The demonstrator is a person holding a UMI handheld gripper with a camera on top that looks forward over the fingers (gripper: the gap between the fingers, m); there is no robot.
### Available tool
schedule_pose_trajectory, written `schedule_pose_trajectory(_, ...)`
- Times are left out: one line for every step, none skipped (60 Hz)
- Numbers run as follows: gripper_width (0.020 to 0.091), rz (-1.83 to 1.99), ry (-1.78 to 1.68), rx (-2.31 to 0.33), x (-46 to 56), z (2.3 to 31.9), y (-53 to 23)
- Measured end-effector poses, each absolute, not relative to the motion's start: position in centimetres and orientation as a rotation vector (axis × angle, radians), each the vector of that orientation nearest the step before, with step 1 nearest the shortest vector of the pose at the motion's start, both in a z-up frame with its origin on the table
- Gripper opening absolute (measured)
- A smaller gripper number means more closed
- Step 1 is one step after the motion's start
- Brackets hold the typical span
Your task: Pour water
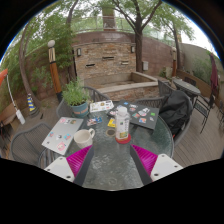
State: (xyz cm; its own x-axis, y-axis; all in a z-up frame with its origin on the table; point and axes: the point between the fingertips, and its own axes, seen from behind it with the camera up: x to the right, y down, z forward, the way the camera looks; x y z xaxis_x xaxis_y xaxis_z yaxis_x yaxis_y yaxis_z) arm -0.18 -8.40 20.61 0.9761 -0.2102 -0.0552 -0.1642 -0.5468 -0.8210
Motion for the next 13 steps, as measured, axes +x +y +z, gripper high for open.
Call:
schedule_pose_trajectory(0.0825,-0.068,0.260,-2.159,-0.5,21.5,-9.3)
schedule_pose_trajectory(0.0825,-0.075,0.260,-2.159,-0.9,22.4,-10.1)
schedule_pose_trajectory(0.0824,-0.080,0.259,-2.158,-1.2,23.2,-10.9)
schedule_pose_trajectory(0.0824,-0.083,0.257,-2.160,-1.6,24.1,-11.7)
schedule_pose_trajectory(0.0823,-0.085,0.253,-2.161,-2.0,24.8,-12.6)
schedule_pose_trajectory(0.0823,-0.086,0.252,-2.161,-2.3,25.5,-13.4)
schedule_pose_trajectory(0.0824,-0.084,0.252,-2.160,-2.6,26.2,-14.1)
schedule_pose_trajectory(0.0826,-0.081,0.251,-2.159,-2.9,26.9,-14.8)
schedule_pose_trajectory(0.0828,-0.076,0.249,-2.158,-3.3,27.5,-15.5)
schedule_pose_trajectory(0.0832,-0.068,0.249,-2.157,-3.5,28.2,-16.0)
schedule_pose_trajectory(0.0836,-0.060,0.249,-2.156,-3.8,28.7,-16.6)
schedule_pose_trajectory(0.0842,-0.054,0.251,-2.156,-4.0,29.2,-17.1)
schedule_pose_trajectory(0.0842,-0.047,0.251,-2.157,-4.3,29.6,-17.7)
